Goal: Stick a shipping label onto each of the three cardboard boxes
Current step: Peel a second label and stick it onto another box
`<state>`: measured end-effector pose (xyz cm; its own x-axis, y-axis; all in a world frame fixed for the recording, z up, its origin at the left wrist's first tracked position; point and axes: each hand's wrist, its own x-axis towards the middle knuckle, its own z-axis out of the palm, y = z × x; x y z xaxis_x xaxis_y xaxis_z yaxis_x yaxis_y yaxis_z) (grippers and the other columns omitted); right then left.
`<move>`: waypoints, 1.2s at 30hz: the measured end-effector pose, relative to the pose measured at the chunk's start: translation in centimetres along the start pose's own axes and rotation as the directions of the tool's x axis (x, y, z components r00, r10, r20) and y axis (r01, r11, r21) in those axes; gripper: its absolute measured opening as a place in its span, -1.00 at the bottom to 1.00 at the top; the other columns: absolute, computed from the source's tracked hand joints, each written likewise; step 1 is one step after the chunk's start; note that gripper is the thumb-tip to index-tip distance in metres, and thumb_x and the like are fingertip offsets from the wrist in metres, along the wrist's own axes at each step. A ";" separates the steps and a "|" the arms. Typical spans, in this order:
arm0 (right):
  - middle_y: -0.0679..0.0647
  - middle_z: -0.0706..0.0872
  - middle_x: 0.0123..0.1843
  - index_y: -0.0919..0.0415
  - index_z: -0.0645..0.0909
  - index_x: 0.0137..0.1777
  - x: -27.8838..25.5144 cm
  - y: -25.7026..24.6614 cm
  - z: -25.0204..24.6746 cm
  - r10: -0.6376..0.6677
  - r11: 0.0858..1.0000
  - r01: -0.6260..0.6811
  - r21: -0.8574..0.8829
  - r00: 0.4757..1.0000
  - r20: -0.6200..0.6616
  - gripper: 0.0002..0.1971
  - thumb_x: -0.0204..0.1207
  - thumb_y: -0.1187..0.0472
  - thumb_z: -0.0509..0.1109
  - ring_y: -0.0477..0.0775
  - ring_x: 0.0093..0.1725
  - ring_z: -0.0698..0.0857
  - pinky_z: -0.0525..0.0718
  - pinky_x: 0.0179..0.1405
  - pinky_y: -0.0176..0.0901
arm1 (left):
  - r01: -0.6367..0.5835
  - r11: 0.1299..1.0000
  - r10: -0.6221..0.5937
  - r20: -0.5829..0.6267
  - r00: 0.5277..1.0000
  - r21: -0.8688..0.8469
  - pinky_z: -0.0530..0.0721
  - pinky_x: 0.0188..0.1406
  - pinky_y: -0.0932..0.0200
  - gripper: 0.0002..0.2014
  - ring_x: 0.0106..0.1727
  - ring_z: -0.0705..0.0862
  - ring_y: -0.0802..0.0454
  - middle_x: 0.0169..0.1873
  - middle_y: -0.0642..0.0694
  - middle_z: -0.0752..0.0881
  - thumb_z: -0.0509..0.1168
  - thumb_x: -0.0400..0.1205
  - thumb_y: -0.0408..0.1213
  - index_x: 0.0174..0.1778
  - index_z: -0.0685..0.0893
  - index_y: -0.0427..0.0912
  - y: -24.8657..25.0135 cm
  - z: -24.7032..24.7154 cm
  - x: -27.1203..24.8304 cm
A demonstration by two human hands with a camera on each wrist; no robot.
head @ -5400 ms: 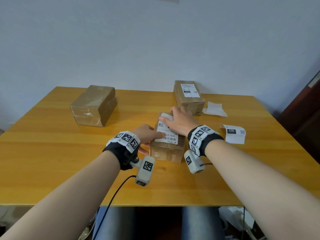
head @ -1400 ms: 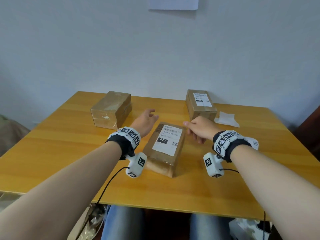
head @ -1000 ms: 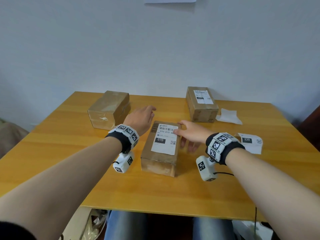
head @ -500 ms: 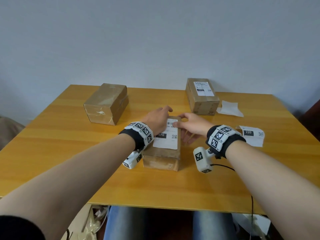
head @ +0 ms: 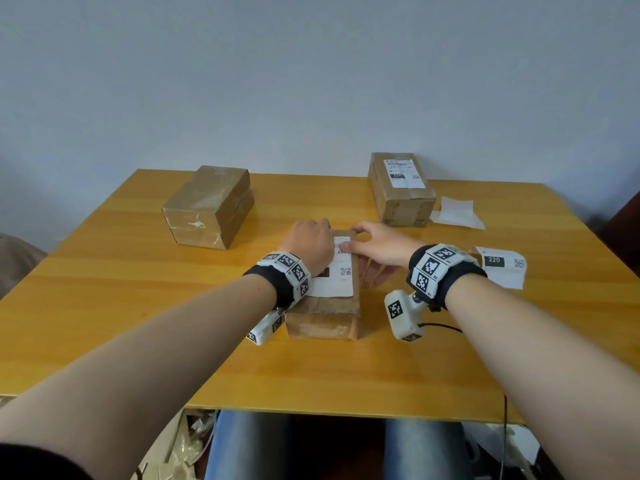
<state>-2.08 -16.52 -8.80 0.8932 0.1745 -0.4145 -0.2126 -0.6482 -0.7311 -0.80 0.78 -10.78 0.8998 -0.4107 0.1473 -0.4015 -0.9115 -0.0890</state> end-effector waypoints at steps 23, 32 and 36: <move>0.31 0.77 -0.13 -0.04 0.46 0.41 2.0 2.6 0.2 -0.105 0.974 0.103 0.202 0.994 0.000 -0.54 0.62 -0.06 0.56 0.13 -0.33 0.78 0.83 -0.39 0.03 | 0.182 0.980 -0.190 0.113 0.975 0.079 0.70 -0.26 0.03 -0.77 -0.26 0.63 -0.07 -0.36 -0.03 0.47 0.11 0.83 -0.28 0.31 0.61 -0.18 -1.9 -0.9 2.8; 0.47 0.82 -0.01 -0.12 0.56 0.19 3.2 3.3 -0.1 -0.124 0.977 0.112 0.180 0.991 0.053 -0.71 0.62 -0.19 0.50 0.19 -0.31 0.76 0.52 -0.49 -0.13 | 0.268 0.952 -0.259 0.079 0.963 -0.151 0.80 -0.11 -0.13 -0.65 -0.25 0.73 -0.17 -0.30 -0.17 0.73 0.08 0.84 -0.29 -0.06 0.76 -0.23 -3.6 0.3 4.1; 0.44 0.81 -0.02 -0.07 0.58 0.23 3.6 3.4 -0.1 -0.133 0.977 0.120 0.175 0.989 0.065 -0.70 0.64 -0.17 0.47 0.13 -0.43 0.69 0.49 -0.57 -0.15 | 0.287 0.917 -0.273 0.087 0.958 -0.276 0.76 -0.04 -0.13 -0.62 -0.20 0.76 -0.22 -0.27 -0.20 0.78 0.10 0.83 -0.26 -0.13 0.78 -0.24 -4.3 0.7 4.6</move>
<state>0.43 -18.15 -12.70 0.8858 0.3069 -0.3481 -0.1702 -0.4830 -0.8589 5.21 2.79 -10.40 0.9866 -0.1426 0.0794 -0.1575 -0.9597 0.2327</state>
